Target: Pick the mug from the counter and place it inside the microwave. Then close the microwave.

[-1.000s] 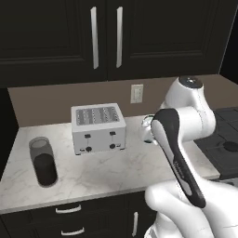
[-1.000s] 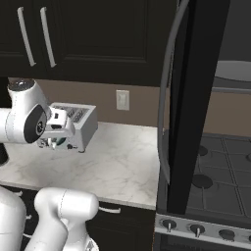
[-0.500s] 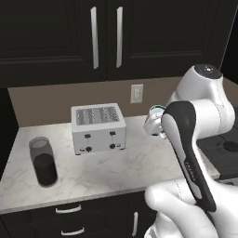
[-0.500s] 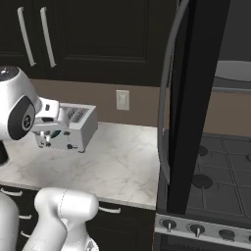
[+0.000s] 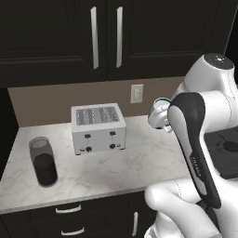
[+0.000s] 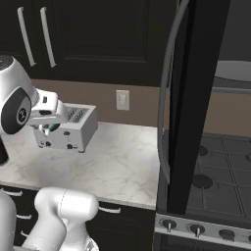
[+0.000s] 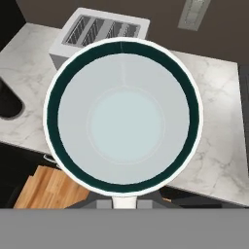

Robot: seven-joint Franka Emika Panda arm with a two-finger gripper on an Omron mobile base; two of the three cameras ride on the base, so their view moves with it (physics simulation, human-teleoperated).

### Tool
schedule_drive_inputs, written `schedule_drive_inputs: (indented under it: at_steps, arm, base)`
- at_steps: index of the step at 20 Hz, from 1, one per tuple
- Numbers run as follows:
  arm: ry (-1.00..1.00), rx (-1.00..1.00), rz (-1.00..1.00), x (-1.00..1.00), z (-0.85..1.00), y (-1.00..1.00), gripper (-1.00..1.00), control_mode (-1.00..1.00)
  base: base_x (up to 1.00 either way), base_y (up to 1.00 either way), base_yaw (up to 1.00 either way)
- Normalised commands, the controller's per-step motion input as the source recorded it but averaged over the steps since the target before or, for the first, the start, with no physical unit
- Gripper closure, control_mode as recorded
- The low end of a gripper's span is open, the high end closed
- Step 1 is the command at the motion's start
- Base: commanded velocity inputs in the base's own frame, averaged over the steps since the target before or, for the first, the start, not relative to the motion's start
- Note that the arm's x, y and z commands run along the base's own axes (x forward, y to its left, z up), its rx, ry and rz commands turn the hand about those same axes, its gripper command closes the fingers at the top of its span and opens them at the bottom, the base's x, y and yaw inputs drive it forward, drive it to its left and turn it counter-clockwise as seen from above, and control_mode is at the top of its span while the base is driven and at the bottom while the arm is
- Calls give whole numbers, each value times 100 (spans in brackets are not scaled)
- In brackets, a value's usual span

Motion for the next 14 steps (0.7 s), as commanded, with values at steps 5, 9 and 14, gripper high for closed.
schedule_drive_inputs:
  at_steps: [5,9,14]
  arm:
    - [0,0,0,0,0,0,100,-100]
    - [0,0,0,0,0,0,100,-100]
    - [0,0,0,0,0,0,100,-100]
  base:
    - [0,0,0]
    - [0,0,0]
    - [0,0,0]
